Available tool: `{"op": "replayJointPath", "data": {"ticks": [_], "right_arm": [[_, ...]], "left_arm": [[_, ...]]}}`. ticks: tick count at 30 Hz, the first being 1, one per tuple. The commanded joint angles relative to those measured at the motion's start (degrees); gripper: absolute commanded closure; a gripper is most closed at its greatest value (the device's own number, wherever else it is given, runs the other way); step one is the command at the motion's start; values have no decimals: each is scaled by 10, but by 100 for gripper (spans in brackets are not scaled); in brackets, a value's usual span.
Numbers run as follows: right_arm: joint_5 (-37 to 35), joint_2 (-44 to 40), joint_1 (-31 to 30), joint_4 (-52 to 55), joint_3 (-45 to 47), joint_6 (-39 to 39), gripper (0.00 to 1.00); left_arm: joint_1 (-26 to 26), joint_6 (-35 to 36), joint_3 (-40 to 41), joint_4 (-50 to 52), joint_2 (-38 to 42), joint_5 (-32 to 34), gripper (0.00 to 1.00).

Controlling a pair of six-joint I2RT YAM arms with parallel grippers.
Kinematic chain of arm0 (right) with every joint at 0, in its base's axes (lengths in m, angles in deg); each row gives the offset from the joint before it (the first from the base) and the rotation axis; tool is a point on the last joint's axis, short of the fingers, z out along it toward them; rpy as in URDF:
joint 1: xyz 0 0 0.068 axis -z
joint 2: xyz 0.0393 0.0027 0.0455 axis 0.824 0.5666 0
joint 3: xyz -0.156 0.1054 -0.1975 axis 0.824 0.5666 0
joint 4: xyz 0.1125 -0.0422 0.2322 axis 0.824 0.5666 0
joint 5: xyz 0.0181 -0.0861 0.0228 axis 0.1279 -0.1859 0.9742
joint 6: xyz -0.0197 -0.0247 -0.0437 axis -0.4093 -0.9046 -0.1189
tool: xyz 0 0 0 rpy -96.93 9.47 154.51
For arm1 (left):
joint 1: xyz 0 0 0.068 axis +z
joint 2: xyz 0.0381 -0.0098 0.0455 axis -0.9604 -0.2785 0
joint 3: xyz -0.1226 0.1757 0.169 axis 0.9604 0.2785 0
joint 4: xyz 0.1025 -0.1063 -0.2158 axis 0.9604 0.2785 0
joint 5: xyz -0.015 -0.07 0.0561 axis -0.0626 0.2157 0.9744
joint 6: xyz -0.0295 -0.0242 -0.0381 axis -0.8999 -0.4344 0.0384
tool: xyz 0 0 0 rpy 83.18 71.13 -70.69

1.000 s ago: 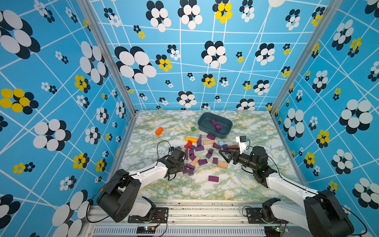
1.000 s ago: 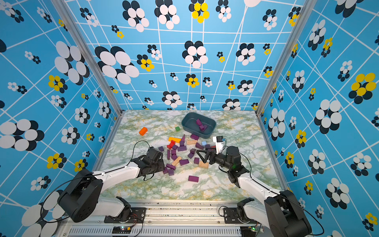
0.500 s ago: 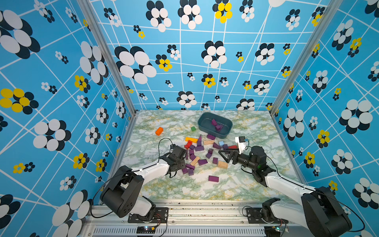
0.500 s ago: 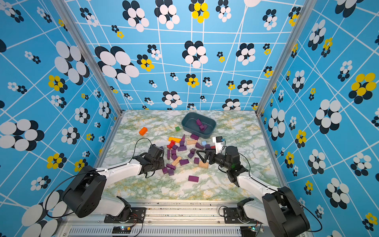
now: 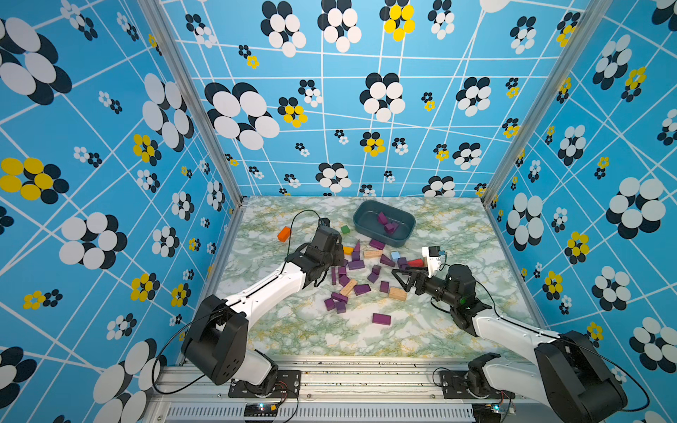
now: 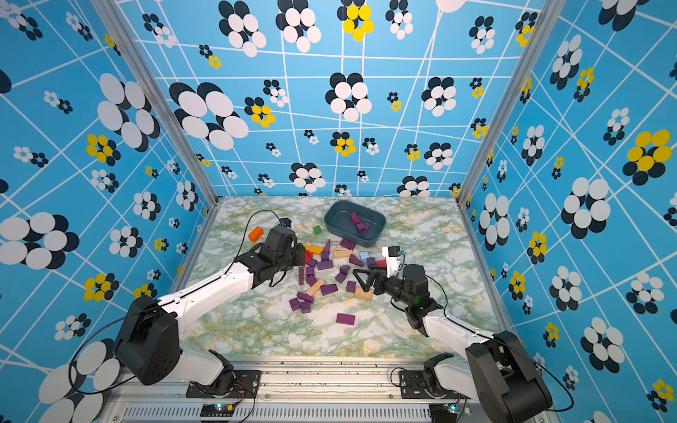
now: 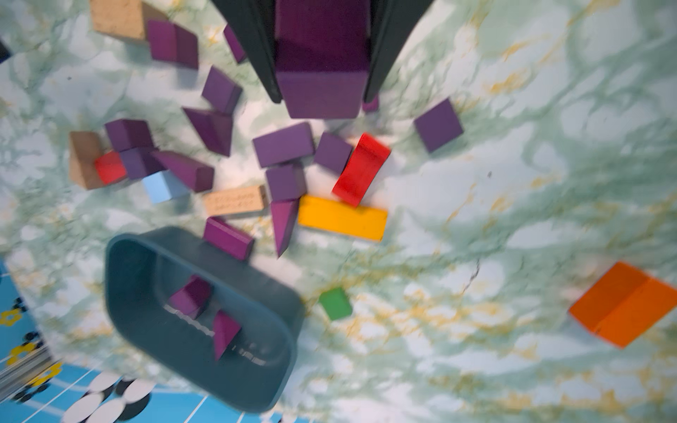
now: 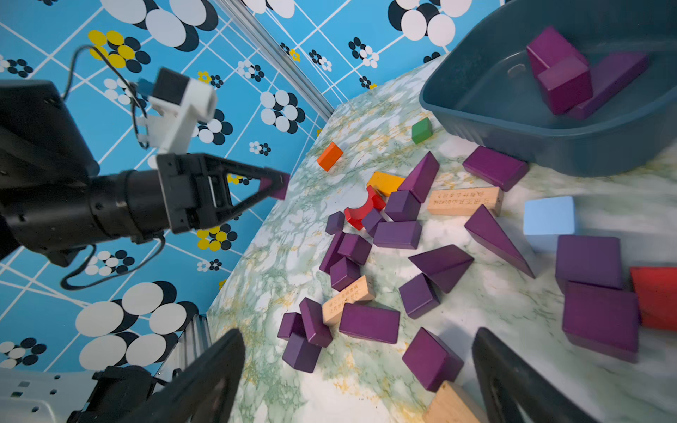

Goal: Pick purple bricks into the storage bin
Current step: Pick up the building block from the center of the board, then place the building block in the storage box.

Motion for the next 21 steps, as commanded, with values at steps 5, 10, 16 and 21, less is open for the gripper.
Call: {"op": "replayJointPath", "data": {"ticks": [5,10,16,21], "right_arm": [[-69,-13,0,15,11,-12,1],[-103,-27,1,38,14,-23,1],[-131,-18,0,53,14,-34,1],[-140,3,1,59,7,-39,1]], "left_arm": [[-10,103,-185,-122,-173,-82,75],[-11,139,-279,-160,-274,-103,76],[-5,187,-344,-207,-359,-113,76],[6,200,-385,-257,-419,-107,49]]}}
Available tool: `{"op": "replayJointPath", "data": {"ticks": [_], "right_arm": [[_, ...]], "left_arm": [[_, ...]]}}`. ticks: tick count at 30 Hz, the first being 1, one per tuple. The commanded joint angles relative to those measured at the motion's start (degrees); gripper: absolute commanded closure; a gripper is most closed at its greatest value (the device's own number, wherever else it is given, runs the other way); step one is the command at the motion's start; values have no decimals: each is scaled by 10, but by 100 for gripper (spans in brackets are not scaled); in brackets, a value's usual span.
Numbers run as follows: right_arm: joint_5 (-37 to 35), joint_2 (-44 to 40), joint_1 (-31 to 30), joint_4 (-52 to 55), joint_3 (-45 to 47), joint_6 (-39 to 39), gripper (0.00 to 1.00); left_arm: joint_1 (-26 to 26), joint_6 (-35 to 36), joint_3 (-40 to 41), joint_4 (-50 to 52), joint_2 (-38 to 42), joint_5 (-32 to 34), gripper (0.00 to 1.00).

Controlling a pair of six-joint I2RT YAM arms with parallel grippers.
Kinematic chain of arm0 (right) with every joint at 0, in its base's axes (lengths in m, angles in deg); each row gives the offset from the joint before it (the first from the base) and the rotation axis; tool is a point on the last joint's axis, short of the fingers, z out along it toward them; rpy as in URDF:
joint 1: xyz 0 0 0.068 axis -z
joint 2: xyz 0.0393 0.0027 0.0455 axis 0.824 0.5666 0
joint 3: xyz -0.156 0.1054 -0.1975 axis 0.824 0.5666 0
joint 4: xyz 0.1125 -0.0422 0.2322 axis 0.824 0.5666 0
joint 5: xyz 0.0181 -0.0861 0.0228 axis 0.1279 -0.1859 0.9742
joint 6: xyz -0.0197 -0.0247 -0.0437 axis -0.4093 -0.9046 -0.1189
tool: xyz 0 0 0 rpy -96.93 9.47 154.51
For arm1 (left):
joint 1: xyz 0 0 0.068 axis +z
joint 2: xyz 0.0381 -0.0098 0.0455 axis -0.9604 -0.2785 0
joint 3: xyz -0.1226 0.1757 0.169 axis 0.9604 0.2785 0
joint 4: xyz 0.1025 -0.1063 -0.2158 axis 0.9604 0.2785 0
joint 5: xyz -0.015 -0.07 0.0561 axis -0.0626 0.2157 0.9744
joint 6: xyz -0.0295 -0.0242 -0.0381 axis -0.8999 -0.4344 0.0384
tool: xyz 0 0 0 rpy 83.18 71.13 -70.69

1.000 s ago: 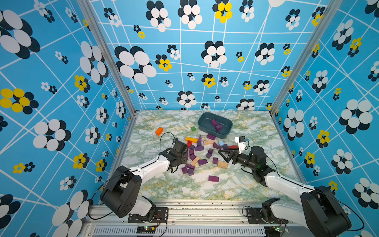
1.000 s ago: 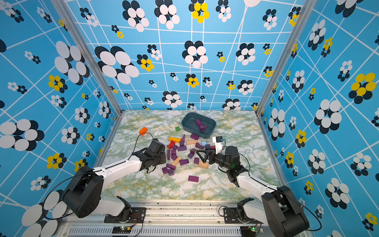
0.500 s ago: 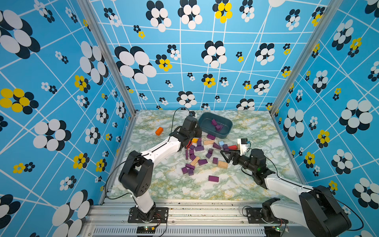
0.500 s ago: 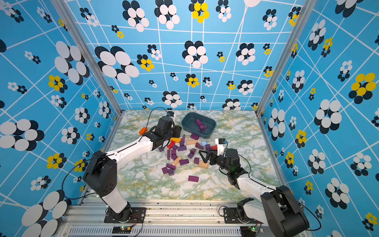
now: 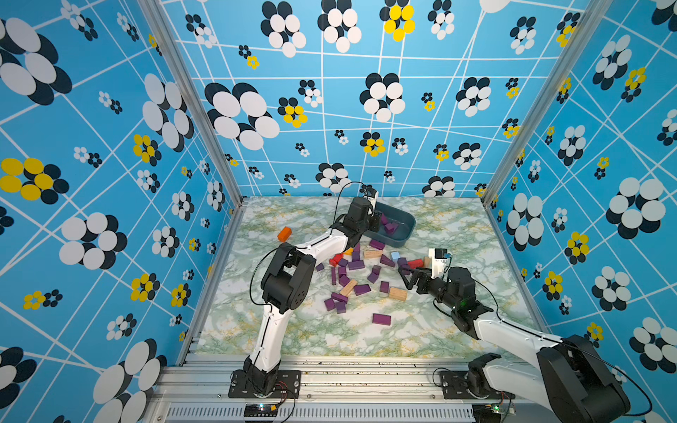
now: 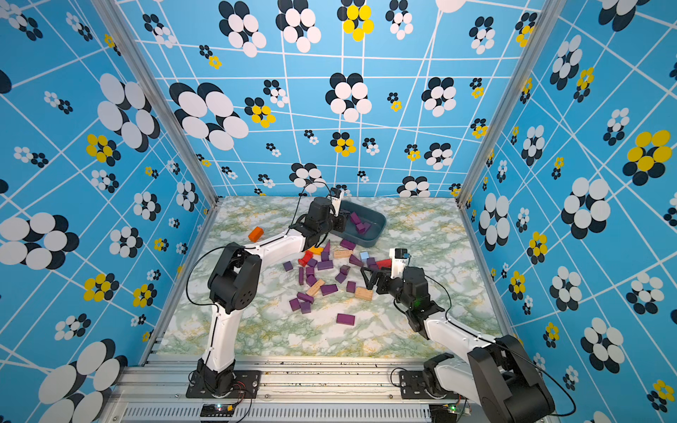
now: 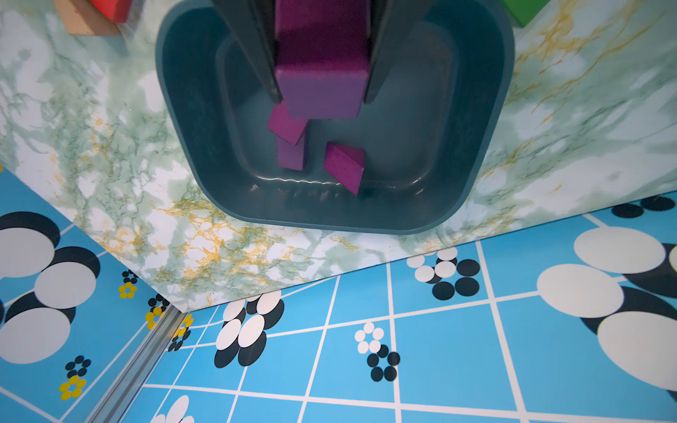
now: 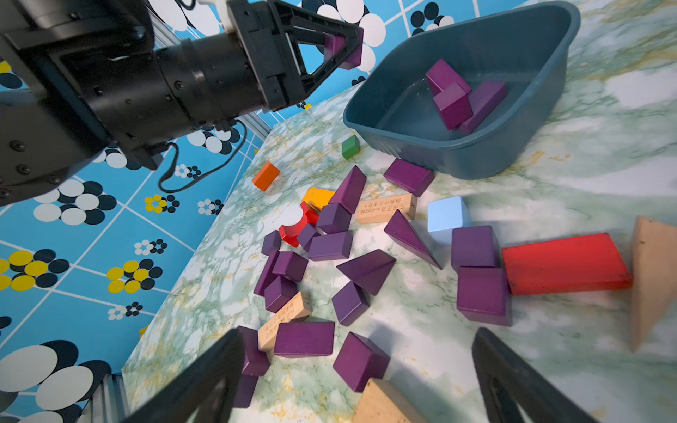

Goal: Pick purple bricks into the storage bin
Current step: Place the building block in the storage box, then pick up the building block from the center of the board.

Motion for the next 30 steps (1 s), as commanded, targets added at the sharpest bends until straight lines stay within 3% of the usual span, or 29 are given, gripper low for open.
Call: {"op": "replayJointPath", "data": {"ticks": [1,3,6,11,16,23,26,30], "right_arm": [[-20,16,0,19,-3,-15,1],[-22,22,0,22,-6,-16,1],[-33,33,0,50,-18,-21,1],[-68,40,1,130,-46,-29,1],[-100,37,2,212,-72,-33,1],[-104,50,5,297,-120,-65,5],[-116,79,5,370,-170,-88,12],[-119,126,5,433,-232,-104,27]], "left_arm": [[12,26,-37,-62,-32,-5,33],[12,40,-53,-66,-43,-7,15],[11,55,-56,-67,-36,-8,5],[2,68,3,-75,28,34,2],[-29,102,124,-72,155,77,1],[-90,104,387,-108,378,133,1],[-97,91,505,-115,488,81,1],[-105,129,624,-88,632,-28,1]]}}
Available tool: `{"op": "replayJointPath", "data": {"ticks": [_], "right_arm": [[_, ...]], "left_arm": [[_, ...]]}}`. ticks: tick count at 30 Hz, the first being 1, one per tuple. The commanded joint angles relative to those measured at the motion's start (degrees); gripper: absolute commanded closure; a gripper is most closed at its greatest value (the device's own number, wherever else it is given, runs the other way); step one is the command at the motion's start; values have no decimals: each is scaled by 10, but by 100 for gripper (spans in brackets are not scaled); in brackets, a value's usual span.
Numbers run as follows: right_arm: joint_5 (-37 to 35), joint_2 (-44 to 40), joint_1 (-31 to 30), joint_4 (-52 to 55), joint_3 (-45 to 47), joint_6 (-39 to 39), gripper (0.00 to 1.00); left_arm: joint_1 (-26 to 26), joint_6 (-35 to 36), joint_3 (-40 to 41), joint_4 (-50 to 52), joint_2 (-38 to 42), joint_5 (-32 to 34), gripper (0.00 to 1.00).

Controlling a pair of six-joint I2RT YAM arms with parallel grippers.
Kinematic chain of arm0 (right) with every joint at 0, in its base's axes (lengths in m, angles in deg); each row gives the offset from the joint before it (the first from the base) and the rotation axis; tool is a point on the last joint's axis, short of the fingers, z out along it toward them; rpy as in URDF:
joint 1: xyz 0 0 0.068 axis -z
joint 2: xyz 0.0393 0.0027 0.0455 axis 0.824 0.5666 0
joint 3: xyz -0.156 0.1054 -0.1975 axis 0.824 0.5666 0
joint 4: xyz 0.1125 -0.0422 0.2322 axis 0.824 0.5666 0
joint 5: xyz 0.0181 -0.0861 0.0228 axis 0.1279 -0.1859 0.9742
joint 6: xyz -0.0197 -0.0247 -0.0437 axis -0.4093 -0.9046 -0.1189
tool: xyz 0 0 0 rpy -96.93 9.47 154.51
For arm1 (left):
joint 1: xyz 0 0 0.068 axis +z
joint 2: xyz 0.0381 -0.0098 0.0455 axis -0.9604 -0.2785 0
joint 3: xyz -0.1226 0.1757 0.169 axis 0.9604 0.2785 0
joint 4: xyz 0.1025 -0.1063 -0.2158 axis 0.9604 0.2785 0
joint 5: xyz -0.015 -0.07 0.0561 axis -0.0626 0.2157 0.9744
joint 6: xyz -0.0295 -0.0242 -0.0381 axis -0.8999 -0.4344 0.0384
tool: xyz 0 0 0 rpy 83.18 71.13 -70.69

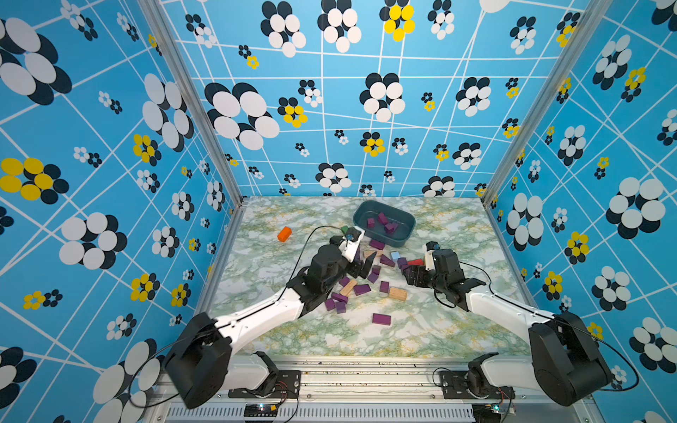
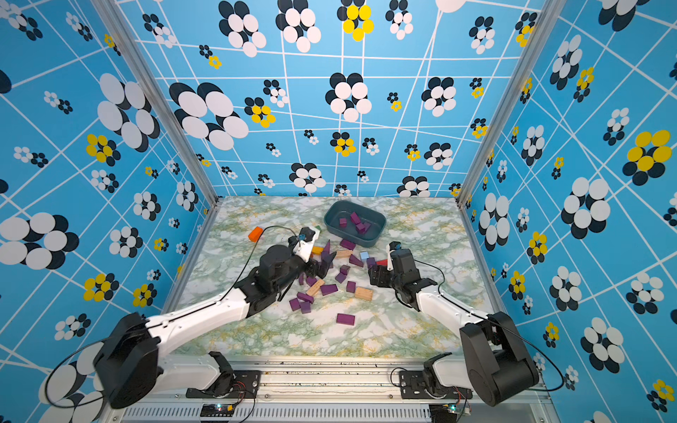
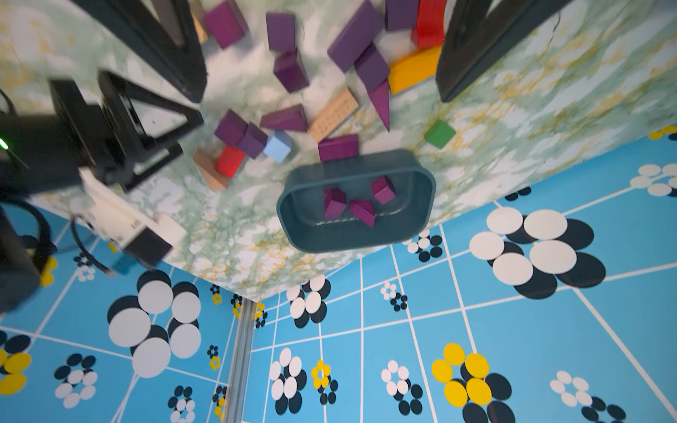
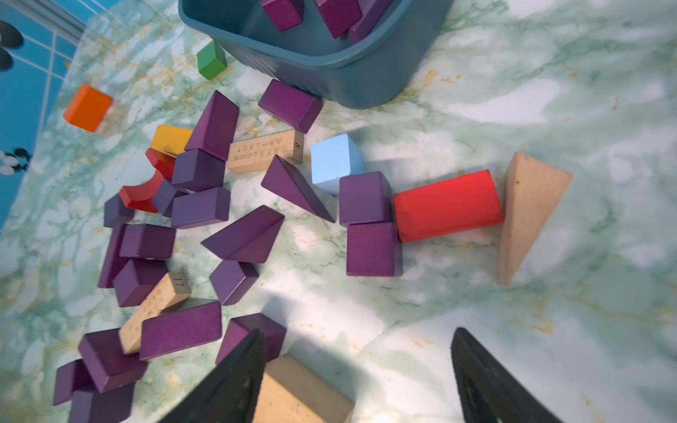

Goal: Pick purple bricks into the storage bin
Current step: Pick up the building block from the center of the board.

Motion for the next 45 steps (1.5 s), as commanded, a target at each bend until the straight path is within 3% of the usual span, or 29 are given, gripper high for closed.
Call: {"op": "replayJointPath", "data": {"ticks": [1,7,13,23,30,39,45], "right_arm": [[-20,32,1,84,-42,-24,28],[-36,107,1,109,-96,-23,36],[-50,186,-3,156,-161,-36,40],[-80,254,-15,195,-231,-42,53],[-93,261,-26,220,-253,-46,75],[-32,178,-34,201,-280,3,79],[-11,228,-11,205,-391,5,80]], "left_arm": [[-5,25,79,22,102,-82,1],[-7,19,217,1,273,-146,1],[-7,7,275,-4,340,-179,1],[-7,-18,298,-50,322,-169,1],[-7,-31,303,-63,311,-150,1],[-7,-35,318,-79,300,-73,1],[-7,-40,319,-80,286,-32,1]]}}
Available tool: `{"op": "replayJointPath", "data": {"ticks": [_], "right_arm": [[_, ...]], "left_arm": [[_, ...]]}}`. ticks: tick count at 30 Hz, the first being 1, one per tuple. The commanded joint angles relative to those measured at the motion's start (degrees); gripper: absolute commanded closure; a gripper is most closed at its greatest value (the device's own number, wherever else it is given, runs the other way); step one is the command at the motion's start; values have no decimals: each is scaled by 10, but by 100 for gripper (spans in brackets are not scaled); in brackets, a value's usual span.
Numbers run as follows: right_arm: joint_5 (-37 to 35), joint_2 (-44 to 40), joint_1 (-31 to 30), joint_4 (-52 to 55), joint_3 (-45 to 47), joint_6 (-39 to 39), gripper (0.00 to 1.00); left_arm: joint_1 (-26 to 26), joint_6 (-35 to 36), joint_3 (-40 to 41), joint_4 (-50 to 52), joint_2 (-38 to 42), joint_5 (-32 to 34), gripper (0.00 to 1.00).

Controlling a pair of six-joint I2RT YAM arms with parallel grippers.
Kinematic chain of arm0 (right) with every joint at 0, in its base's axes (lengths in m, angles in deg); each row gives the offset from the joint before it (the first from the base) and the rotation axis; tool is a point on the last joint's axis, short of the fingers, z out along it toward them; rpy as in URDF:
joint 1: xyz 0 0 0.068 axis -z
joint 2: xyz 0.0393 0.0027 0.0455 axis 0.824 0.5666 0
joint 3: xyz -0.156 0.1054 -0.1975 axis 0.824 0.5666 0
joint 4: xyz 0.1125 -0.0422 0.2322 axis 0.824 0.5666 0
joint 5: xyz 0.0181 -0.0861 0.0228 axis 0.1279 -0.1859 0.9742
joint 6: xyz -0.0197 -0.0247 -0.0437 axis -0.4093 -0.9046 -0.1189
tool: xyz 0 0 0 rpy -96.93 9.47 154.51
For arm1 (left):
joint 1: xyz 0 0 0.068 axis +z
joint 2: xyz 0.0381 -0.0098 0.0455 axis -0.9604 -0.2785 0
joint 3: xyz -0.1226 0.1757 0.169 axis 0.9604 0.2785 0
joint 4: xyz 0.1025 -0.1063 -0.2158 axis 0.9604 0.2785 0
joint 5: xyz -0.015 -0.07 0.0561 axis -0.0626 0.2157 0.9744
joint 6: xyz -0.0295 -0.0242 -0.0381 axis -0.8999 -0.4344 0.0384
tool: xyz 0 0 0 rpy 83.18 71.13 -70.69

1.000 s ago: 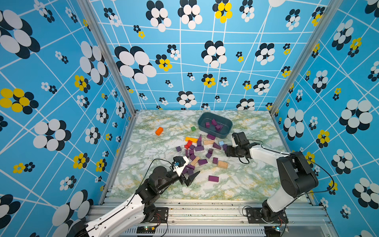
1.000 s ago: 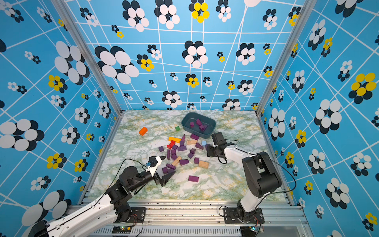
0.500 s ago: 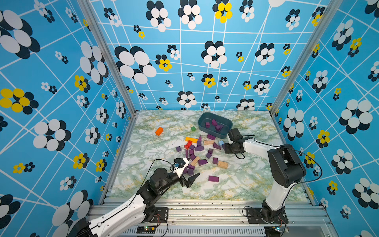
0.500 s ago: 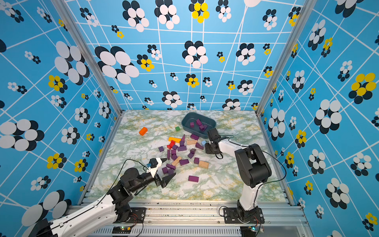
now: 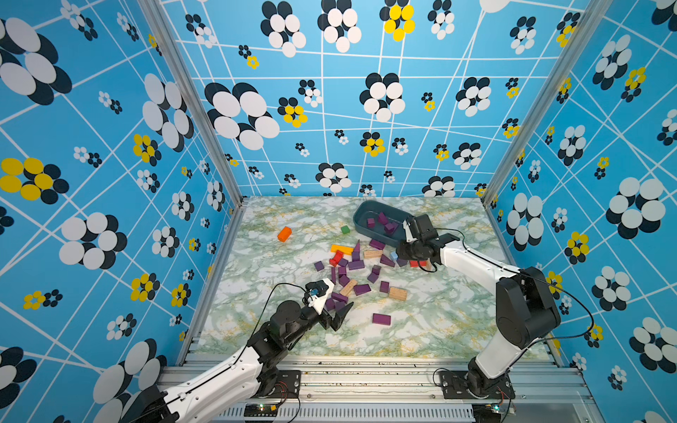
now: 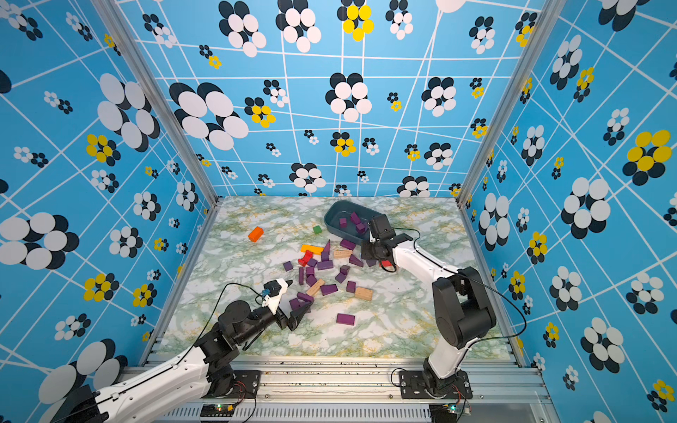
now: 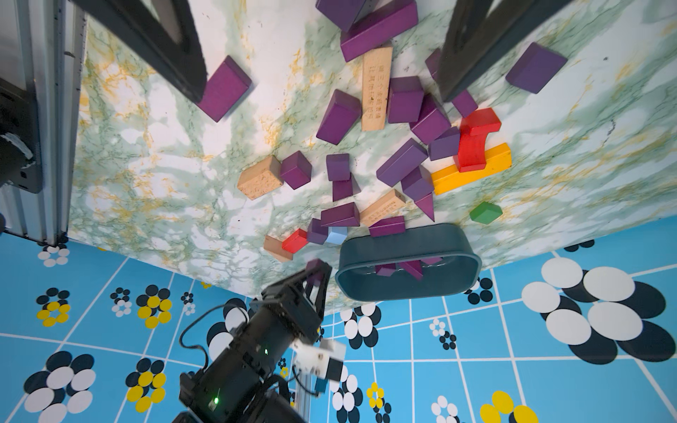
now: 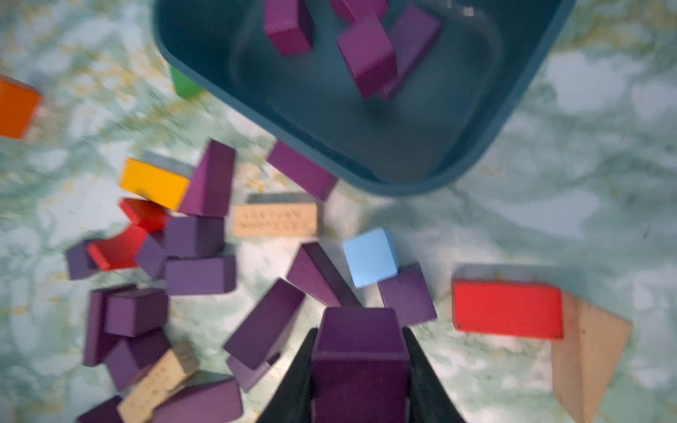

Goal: Pick purple bricks into the storage bin
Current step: Pick up the building block from the center of the board, then place the building block in the storage box, then pick up the building block from the center of the board.

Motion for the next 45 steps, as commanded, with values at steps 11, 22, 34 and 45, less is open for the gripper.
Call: {"op": "replayJointPath", "data": {"ticks": [11,22,34,45], "right_arm": [[5,199,67,35,-255,41,60],[17,65,71,50,-166,-6,32],[77,-244,56,-47,215,49,32],[302,-349,51,-234,405,95,31]], "left_arm": [[-2,-10,9,-29,-25,53,1],[-2,-18,4,-7,-26,105,0],[42,-142,-86,138,-105,199,1],[94,-177,-236,221,-283,112,11]]}}
